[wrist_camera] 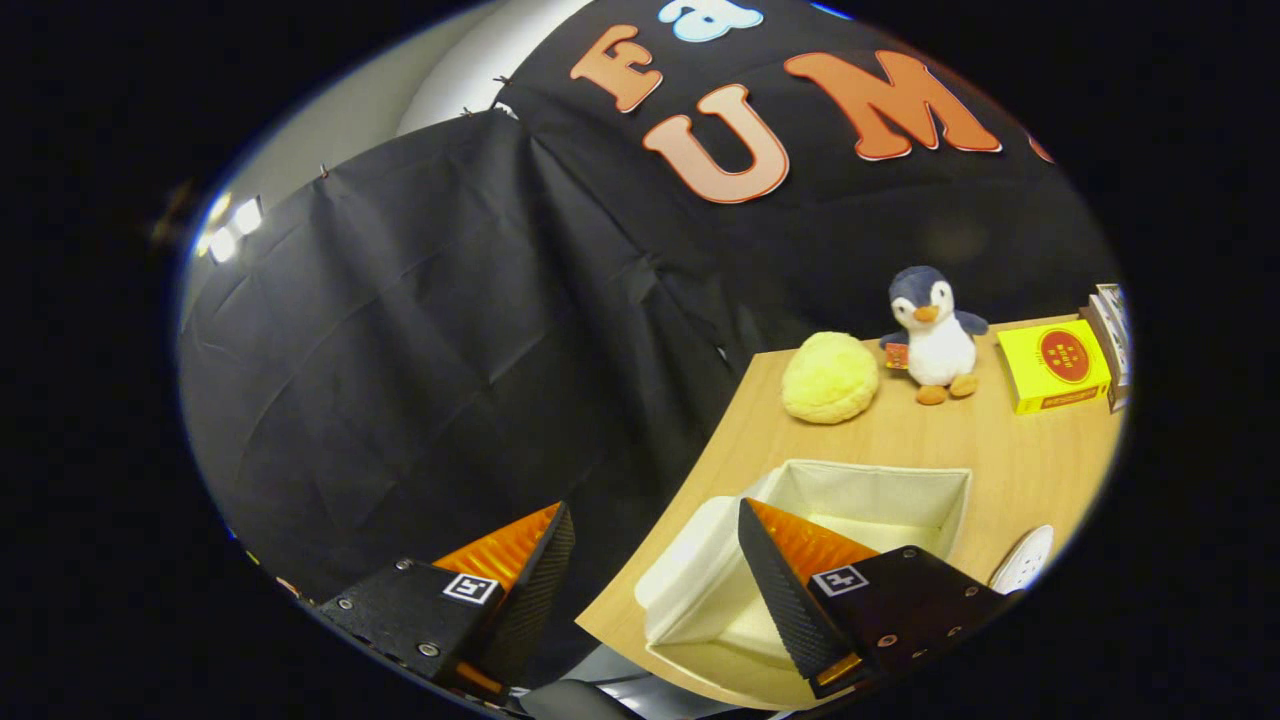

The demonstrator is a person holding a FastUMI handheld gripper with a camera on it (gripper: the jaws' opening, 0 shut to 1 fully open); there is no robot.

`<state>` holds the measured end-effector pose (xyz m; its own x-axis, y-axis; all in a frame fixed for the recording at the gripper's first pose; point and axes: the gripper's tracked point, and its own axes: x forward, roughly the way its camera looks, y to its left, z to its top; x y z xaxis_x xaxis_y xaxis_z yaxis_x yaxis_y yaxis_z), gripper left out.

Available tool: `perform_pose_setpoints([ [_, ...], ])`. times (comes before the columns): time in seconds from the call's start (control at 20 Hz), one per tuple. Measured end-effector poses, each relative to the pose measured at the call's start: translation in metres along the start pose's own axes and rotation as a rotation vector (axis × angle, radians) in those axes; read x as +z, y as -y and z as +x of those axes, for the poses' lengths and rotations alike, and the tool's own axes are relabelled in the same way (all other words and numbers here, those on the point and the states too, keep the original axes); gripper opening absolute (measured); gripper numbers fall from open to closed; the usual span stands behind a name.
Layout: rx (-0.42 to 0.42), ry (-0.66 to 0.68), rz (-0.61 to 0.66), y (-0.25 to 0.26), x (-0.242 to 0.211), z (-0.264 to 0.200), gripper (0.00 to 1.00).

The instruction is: Open the storage box then place both shoes into the box .Put the left shoe in first, then the right shoe, with the right side of both shoes facing outward in a uniform manner.

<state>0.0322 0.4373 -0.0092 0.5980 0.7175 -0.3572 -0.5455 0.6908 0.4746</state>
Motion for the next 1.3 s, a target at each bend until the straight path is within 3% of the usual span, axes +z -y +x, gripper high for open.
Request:
perform_pose_setpoints([
  [0.3,-0.206,0.02,-0.009,0.101,-0.006,-0.049,0.98],
  [0.65,-0.429,-0.072,0.017,0.224,-0.057,-0.121,0.98],
  [1.1,-0.604,-0.269,0.035,0.321,-0.143,-0.179,0.99],
  [1.3,-0.626,-0.351,0.064,0.343,-0.176,-0.179,0.97],
])
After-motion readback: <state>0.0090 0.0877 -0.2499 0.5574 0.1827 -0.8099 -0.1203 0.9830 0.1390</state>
